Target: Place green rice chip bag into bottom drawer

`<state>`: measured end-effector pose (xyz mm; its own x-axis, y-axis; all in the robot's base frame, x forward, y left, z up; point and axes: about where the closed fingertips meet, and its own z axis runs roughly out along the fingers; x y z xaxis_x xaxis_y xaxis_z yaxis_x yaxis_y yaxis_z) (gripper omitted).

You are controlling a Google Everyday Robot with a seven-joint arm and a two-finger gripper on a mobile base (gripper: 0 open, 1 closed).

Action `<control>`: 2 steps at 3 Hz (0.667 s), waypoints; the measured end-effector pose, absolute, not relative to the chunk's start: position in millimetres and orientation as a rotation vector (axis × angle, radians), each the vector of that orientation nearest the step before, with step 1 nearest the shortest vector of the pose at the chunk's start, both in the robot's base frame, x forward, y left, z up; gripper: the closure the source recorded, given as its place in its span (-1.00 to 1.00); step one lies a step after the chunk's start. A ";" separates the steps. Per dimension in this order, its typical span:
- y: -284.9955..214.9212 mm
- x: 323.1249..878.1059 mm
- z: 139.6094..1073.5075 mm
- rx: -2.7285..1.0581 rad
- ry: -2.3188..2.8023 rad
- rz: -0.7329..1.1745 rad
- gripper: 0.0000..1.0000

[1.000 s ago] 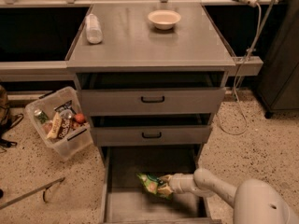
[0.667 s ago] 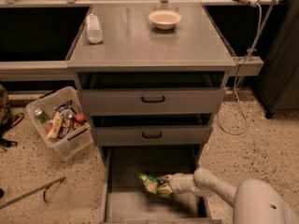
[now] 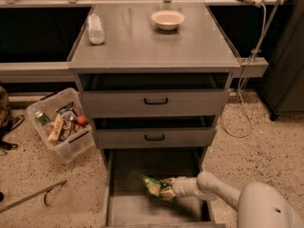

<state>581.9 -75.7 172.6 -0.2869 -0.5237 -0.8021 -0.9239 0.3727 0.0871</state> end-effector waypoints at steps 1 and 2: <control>-75.6 581.9 172.5 -1.249 1.941 0.736 -0.77; -75.6 581.9 172.5 -1.249 1.941 0.736 -1.00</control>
Offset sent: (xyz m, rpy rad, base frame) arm 0.0000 0.0000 0.0000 0.0000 0.0000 0.0000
